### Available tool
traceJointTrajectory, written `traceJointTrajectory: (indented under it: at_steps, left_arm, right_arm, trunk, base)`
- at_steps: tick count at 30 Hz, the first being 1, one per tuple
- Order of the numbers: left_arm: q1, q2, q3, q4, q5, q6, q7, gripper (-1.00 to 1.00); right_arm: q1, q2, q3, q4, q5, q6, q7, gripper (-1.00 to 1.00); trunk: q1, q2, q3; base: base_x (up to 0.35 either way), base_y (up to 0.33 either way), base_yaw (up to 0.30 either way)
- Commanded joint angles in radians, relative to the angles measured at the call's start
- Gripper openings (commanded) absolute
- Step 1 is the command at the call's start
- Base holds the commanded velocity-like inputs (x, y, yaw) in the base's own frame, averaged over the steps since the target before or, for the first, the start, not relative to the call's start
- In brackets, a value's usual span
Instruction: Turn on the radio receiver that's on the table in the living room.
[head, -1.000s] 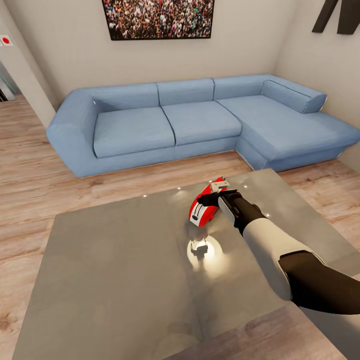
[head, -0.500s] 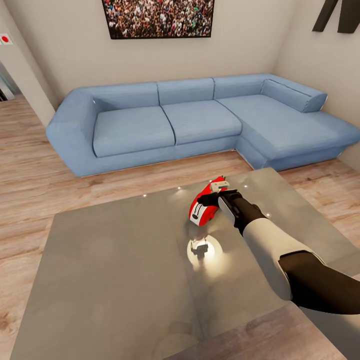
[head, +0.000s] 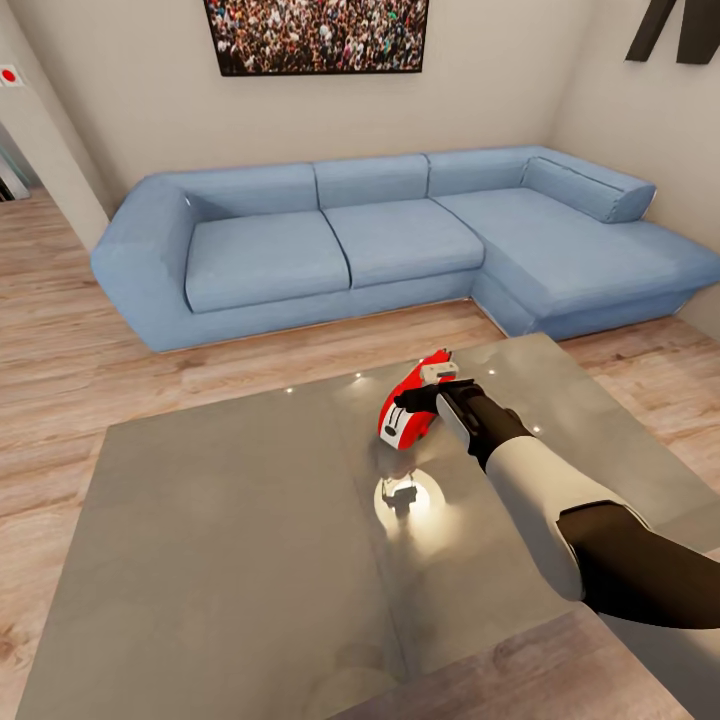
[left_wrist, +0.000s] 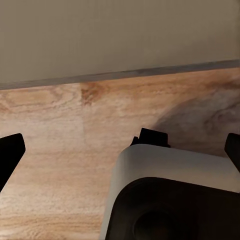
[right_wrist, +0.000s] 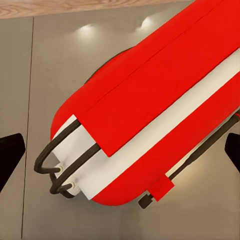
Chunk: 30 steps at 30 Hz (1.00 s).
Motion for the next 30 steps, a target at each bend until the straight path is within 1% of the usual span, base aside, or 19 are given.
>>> traceJointTrajectory:
  at_steps: [1,5,9,30]
  left_arm:
    - [0.0,0.0,0.0,0.0,0.0,0.0,0.0,1.0]
    - [0.0,0.0,0.0,0.0,0.0,0.001,0.0,1.0]
    - [0.0,0.0,0.0,0.0,0.0,0.0,0.0,1.0]
    - [0.0,0.0,0.0,0.0,0.0,0.001,0.0,1.0]
  right_arm:
    - [0.0,0.0,0.0,0.0,0.0,0.0,0.0,1.0]
    - [0.0,0.0,0.001,0.0,0.0,-0.001,-0.001,1.0]
    - [0.0,0.0,0.001,0.0,0.0,-0.001,-0.001,1.0]
    - [0.0,0.0,0.001,0.0,0.0,-0.005,0.002,1.0]
  trunk:
    - [0.0,0.0,0.0]
    - [0.0,0.0,0.0]
    - [0.015,-0.028,-0.013]
    - [0.015,-0.028,-0.013]
  base:
    - [0.0,0.0,0.0]
    - [0.0,0.0,0.0]
    - [0.0,0.0,0.0]
    - [0.0,0.0,0.0]
